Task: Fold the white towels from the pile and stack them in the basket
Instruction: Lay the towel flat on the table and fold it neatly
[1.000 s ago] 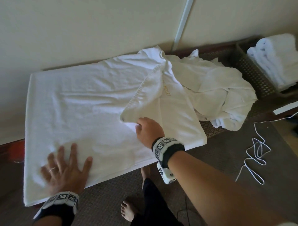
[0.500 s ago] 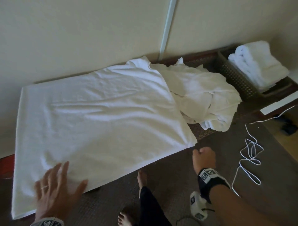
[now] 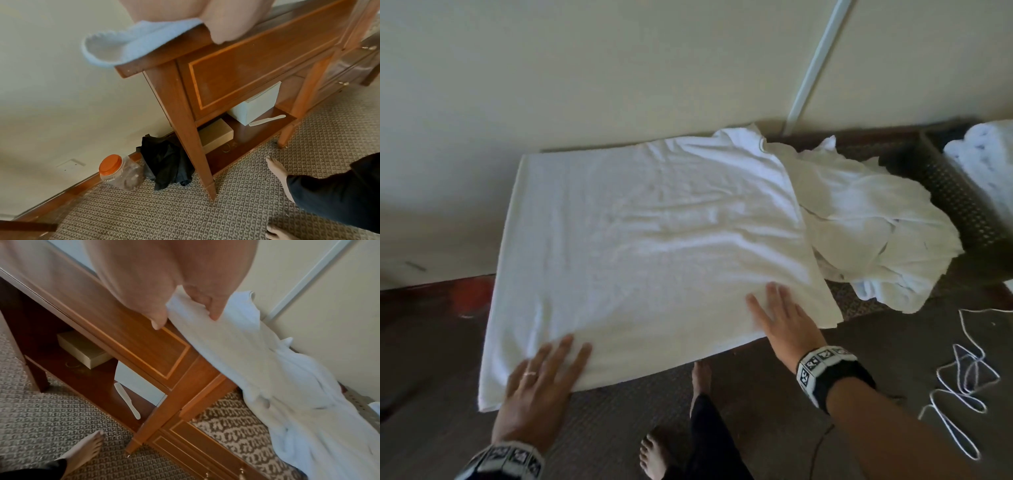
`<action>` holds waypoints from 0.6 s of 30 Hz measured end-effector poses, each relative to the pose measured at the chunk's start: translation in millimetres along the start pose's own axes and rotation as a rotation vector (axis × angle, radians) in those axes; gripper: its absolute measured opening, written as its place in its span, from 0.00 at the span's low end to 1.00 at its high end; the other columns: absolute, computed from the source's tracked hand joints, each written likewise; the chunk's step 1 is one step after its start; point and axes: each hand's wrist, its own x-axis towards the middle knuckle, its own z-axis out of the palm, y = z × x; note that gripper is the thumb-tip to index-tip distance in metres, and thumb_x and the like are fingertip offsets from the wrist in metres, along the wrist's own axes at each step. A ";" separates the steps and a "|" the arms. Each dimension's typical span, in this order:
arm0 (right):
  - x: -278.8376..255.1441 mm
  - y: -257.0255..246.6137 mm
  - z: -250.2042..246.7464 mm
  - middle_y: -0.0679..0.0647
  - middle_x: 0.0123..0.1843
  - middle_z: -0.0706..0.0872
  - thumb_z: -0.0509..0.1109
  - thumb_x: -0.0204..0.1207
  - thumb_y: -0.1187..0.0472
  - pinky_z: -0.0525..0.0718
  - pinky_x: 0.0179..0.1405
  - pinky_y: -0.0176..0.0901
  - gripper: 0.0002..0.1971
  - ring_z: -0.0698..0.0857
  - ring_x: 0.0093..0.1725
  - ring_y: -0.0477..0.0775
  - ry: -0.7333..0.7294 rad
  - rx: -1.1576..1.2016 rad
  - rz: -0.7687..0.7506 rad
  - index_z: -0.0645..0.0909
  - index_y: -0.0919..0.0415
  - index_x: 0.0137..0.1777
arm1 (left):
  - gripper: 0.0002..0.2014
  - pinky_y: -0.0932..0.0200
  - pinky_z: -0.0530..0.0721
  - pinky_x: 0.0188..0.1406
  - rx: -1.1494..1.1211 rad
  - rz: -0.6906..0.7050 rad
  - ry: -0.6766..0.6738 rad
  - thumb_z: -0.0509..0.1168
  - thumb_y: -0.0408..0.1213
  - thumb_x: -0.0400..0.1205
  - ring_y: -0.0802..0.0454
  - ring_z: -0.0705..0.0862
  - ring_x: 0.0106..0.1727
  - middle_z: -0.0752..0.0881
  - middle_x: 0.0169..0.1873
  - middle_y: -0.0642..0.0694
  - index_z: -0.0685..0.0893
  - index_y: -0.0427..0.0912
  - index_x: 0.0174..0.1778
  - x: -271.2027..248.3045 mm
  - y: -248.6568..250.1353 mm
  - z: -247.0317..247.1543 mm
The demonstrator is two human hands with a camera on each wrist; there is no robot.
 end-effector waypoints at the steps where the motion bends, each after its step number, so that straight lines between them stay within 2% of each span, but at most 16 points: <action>1: -2.3 4.3 0.5 0.73 0.86 0.45 0.69 0.74 0.71 0.74 0.75 0.62 0.48 0.54 0.84 0.76 -0.042 -0.006 -0.022 0.46 0.52 0.88 | 0.41 0.41 0.67 0.71 -0.013 0.017 -0.002 0.57 0.38 0.70 0.36 0.77 0.73 0.74 0.81 0.46 0.68 0.59 0.84 -5.8 0.0 -2.1; 2: -4.8 8.4 0.2 0.72 0.86 0.49 0.72 0.71 0.71 0.77 0.73 0.60 0.49 0.56 0.84 0.74 -0.070 -0.001 -0.034 0.50 0.52 0.88 | 0.39 0.42 0.67 0.70 -0.021 0.031 0.009 0.56 0.39 0.70 0.37 0.77 0.73 0.76 0.80 0.45 0.72 0.55 0.82 -9.1 -1.2 -0.8; 3: -7.0 12.2 -0.7 0.72 0.85 0.57 0.76 0.66 0.71 0.83 0.66 0.59 0.48 0.64 0.82 0.73 -0.073 0.007 -0.042 0.58 0.54 0.86 | 0.37 0.43 0.68 0.68 -0.024 0.040 0.007 0.56 0.39 0.70 0.38 0.76 0.72 0.77 0.78 0.44 0.74 0.53 0.80 -11.5 -1.0 -1.9; 5: -6.5 18.8 -7.9 0.69 0.75 0.77 0.81 0.53 0.72 0.91 0.47 0.56 0.42 0.82 0.69 0.70 -0.074 -0.038 -0.050 0.77 0.59 0.72 | 0.35 0.43 0.71 0.67 -0.019 0.039 -0.001 0.56 0.41 0.69 0.38 0.78 0.70 0.80 0.75 0.43 0.75 0.51 0.78 -9.8 -1.8 -5.9; 6: -5.3 21.8 -8.6 0.66 0.68 0.83 0.82 0.50 0.72 0.91 0.42 0.57 0.36 0.87 0.61 0.68 -0.045 -0.082 -0.038 0.82 0.60 0.64 | 0.35 0.41 0.76 0.66 -0.016 0.037 -0.016 0.56 0.42 0.69 0.36 0.81 0.68 0.82 0.73 0.42 0.75 0.50 0.77 -7.3 -1.3 -11.0; 8: 0.1 25.7 -16.8 0.63 0.55 0.88 0.83 0.50 0.71 0.89 0.39 0.60 0.26 0.89 0.48 0.65 -0.013 -0.129 -0.012 0.85 0.62 0.52 | 0.33 0.33 0.84 0.59 0.007 0.002 -0.069 0.55 0.43 0.69 0.31 0.85 0.63 0.84 0.70 0.39 0.77 0.48 0.74 0.9 -4.4 -19.6; 9: 3.3 26.2 -23.1 0.60 0.49 0.88 0.84 0.52 0.69 0.88 0.39 0.59 0.23 0.87 0.45 0.64 0.003 -0.122 0.010 0.85 0.61 0.49 | 0.32 0.29 0.85 0.56 0.021 -0.031 -0.116 0.54 0.43 0.70 0.28 0.86 0.62 0.84 0.69 0.37 0.79 0.47 0.73 4.8 -6.8 -23.7; 10: 5.8 25.8 -31.5 0.57 0.48 0.87 0.83 0.57 0.66 0.87 0.43 0.57 0.21 0.86 0.45 0.62 -0.008 -0.107 0.042 0.84 0.60 0.51 | 0.31 0.27 0.86 0.54 0.023 -0.066 -0.144 0.54 0.43 0.71 0.27 0.86 0.61 0.84 0.68 0.35 0.80 0.47 0.71 8.1 -8.5 -27.1; 12: 12.1 25.0 -45.5 0.53 0.55 0.84 0.75 0.71 0.58 0.81 0.53 0.52 0.19 0.84 0.54 0.59 -0.053 -0.065 0.093 0.79 0.55 0.62 | 0.29 0.27 0.89 0.48 0.012 -0.113 -0.167 0.55 0.43 0.70 0.25 0.88 0.57 0.86 0.65 0.35 0.83 0.46 0.68 13.5 -10.3 -34.0; 13: 14.8 22.8 -49.6 0.52 0.58 0.82 0.70 0.75 0.56 0.79 0.56 0.51 0.18 0.82 0.57 0.57 -0.058 -0.057 0.074 0.76 0.53 0.65 | 0.28 0.28 0.90 0.45 0.004 -0.129 -0.179 0.57 0.44 0.70 0.26 0.89 0.55 0.88 0.63 0.36 0.86 0.45 0.65 14.9 -8.3 -39.1; 15: 16.6 14.0 -53.9 0.51 0.61 0.80 0.67 0.76 0.53 0.79 0.58 0.51 0.19 0.81 0.60 0.56 -0.056 -0.031 -0.009 0.74 0.52 0.67 | 0.21 0.29 0.90 0.42 -0.024 -0.161 -0.156 0.69 0.44 0.73 0.30 0.90 0.55 0.89 0.62 0.38 0.90 0.45 0.61 19.1 -1.3 -52.1; 16: 15.7 8.0 -54.2 0.52 0.62 0.79 0.67 0.75 0.51 0.80 0.59 0.51 0.22 0.80 0.60 0.57 -0.061 -0.028 -0.049 0.72 0.52 0.68 | 0.19 0.29 0.90 0.45 -0.052 -0.198 -0.129 0.75 0.44 0.74 0.32 0.89 0.58 0.88 0.64 0.41 0.90 0.47 0.62 21.5 2.0 -57.5; 18: 10.6 -3.1 -48.3 0.54 0.65 0.77 0.69 0.73 0.46 0.81 0.59 0.54 0.27 0.80 0.60 0.59 -0.081 -0.031 -0.091 0.71 0.52 0.71 | 0.19 0.31 0.88 0.55 -0.111 -0.303 -0.107 0.77 0.48 0.77 0.37 0.87 0.64 0.86 0.69 0.48 0.89 0.53 0.64 24.3 8.1 -63.4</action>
